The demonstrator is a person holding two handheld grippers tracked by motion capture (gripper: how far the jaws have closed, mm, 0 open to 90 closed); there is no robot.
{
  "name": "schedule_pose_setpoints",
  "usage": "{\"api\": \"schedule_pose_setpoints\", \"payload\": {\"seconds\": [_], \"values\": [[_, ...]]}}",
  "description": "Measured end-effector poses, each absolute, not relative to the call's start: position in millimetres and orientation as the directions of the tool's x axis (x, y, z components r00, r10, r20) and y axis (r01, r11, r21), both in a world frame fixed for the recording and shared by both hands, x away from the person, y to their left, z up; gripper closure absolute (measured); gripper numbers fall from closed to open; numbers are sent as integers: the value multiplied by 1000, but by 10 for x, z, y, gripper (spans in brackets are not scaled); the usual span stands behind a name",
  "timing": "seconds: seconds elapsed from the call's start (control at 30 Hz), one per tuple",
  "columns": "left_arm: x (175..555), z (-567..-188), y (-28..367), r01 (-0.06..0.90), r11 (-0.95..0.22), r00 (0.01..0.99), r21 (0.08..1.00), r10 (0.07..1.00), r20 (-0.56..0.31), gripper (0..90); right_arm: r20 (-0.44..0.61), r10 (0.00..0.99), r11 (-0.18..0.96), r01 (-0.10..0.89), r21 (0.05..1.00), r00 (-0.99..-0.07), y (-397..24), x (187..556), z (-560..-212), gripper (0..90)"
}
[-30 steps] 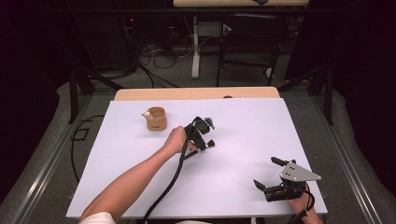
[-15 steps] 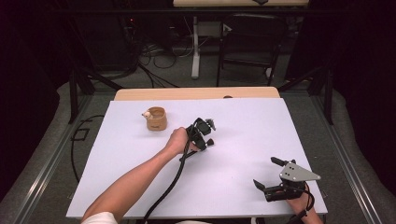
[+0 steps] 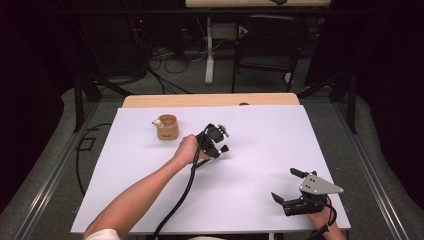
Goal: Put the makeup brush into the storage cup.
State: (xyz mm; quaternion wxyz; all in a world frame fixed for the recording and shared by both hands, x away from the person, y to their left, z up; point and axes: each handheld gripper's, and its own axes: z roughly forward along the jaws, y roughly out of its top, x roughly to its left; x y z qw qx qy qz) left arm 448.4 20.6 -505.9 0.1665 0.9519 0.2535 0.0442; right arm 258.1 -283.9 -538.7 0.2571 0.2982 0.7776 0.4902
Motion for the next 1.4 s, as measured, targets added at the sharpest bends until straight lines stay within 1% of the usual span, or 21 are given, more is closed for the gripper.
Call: {"api": "schedule_pose_setpoints", "payload": {"seconds": [0.23, 0.53, 0.87, 1.07, 1.17, 1.4], "values": [[4446, -4923, 302, 447, -805, 869, 391, 494, 22, 775, -108, 715, 344, 214, 914, -691, -2840, 2583, -5388, 0], [4414, -4782, 449, 436, -773, 859, 461, 510, 43, 775, -107, 716, 340, 210, 917, -690, -2838, 2581, -5388, 0], [4401, -4642, 691, 437, -704, 828, 560, 558, 56, 775, -87, 723, 290, 188, 938, -685, -2875, 2565, -5367, 0], [4391, -4573, 824, 430, -667, 808, 608, 585, 70, 776, -87, 721, 292, 188, 938, -687, -2883, 2565, -5363, 0], [4389, -4554, 882, 436, -641, 795, 632, 603, 63, 776, -88, 723, 294, 190, 937, -685, -2888, 2568, -5365, 0], [4384, -4498, 1005, 429, -611, 775, 665, 627, 76, 776, -87, 722, 296, 193, 936, -686, -2884, 2570, -5368, 0]]}}
